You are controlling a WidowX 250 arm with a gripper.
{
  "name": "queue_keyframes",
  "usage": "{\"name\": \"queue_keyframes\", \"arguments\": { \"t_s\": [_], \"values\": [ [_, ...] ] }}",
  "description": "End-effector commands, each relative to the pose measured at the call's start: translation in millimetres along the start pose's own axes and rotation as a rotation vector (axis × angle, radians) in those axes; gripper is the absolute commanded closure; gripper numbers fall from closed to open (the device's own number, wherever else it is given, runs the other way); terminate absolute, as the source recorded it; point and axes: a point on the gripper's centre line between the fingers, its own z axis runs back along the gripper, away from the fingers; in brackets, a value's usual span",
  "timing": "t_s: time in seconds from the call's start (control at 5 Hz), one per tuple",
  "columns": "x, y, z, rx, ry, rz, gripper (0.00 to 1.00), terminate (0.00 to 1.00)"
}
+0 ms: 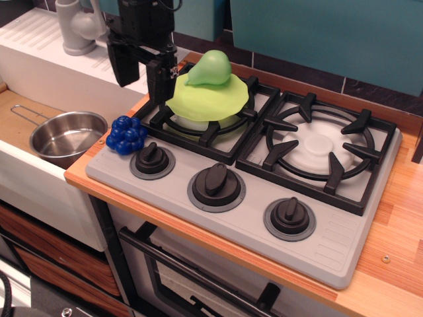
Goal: Put pear on plate and blueberry in pot or pan in sink
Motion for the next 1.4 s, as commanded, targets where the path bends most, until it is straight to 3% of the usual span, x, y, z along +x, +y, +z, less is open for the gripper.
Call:
{"name": "queue_keyframes", "arguments": {
  "t_s": [0.0,0.6,1.2],
  "values": [
    [-7,8,21,0.069,-0.034,0.043,0.00,0.00],
    [-12,16,-12,0.076,-0.102,0.033,0.00,0.00],
    [-2,24,-29,0.045,-0.112,0.024,0.00,0.00]
  ]
}}
